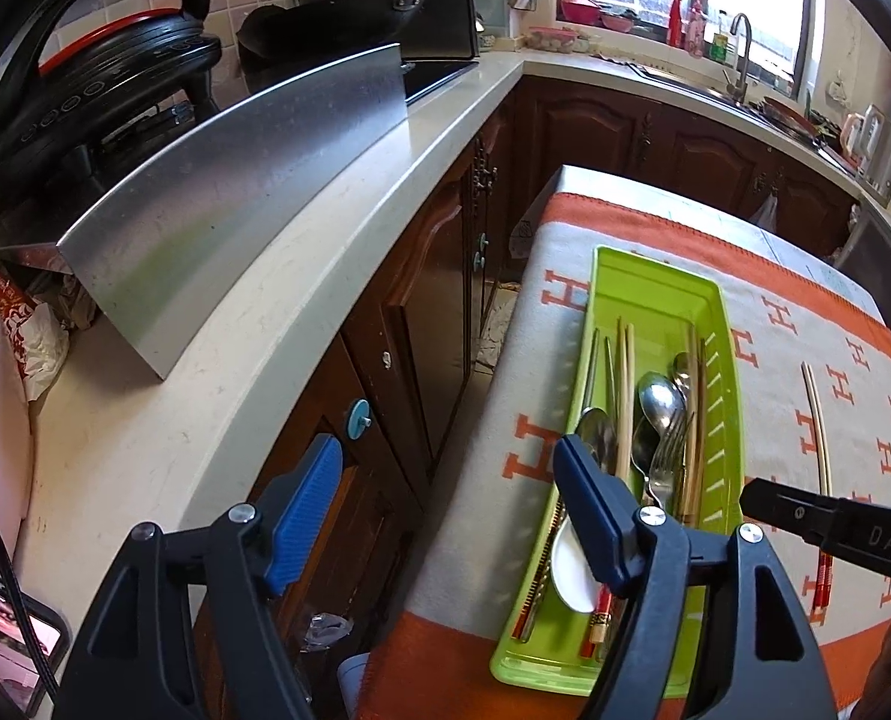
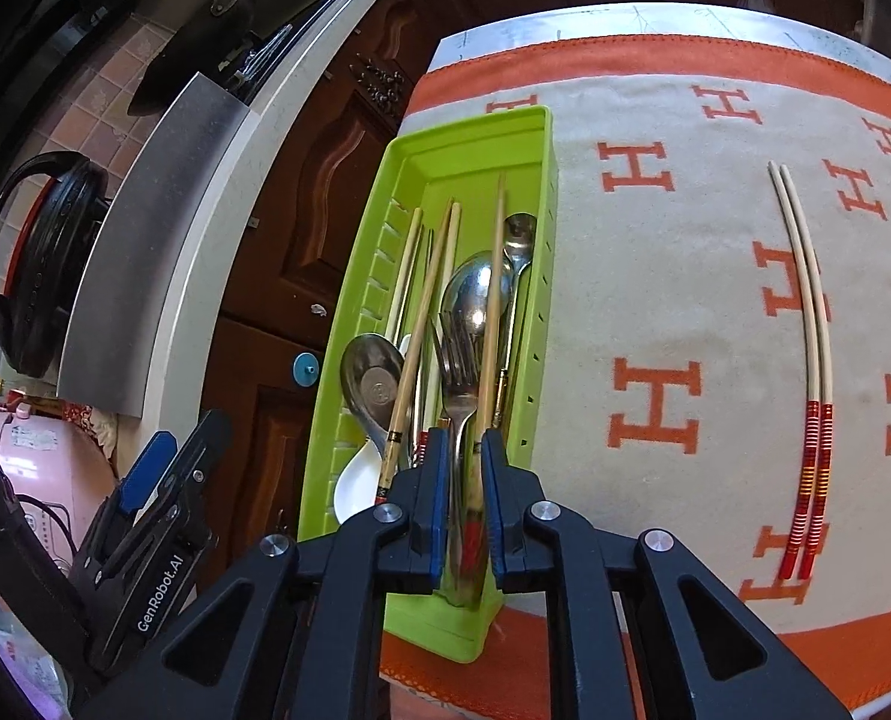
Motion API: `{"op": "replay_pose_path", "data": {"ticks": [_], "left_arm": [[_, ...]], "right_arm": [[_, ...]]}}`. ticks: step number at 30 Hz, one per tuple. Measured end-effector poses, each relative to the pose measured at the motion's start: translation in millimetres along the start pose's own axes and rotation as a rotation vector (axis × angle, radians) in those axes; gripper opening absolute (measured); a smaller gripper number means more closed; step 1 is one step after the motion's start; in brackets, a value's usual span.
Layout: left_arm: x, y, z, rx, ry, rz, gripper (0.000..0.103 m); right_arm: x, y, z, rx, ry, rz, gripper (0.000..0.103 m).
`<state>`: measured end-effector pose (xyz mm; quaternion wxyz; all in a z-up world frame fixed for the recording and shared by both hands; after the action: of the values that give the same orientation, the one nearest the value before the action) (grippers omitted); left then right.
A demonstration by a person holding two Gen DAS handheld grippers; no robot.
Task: Organize utensils
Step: 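Carry the held chopstick into the green tray and open the right tool, then move both tools back to the last pair of red-banded chopsticks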
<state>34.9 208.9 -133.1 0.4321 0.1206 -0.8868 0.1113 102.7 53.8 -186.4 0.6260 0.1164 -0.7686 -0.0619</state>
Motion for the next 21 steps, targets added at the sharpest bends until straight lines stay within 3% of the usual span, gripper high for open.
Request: {"op": "replay_pose_path", "data": {"ticks": [9,21], "left_arm": [[0.3,-16.7,8.2,-0.036,0.012,0.013,0.078],[4.4,-48.5,16.0,-0.098,0.036,0.03,0.078]], "right_arm": [[16.3,-23.2,2.4,0.008,-0.061,0.048,0.015],[43.3,-66.4,7.2,-0.009,-0.123,0.067,0.016]]}}
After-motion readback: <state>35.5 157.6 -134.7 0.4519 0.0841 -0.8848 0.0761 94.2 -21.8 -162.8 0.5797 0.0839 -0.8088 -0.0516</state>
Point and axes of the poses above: each gripper's, at about its wrist camera, not at the fingertips, and x roughly against the way its jaws point, y to its left, z to its underside, the point moved 8 cm from there along -x, roughly the way its jaws point, and after that the axes turned 9 degrees about z, right-handed, at the moved point
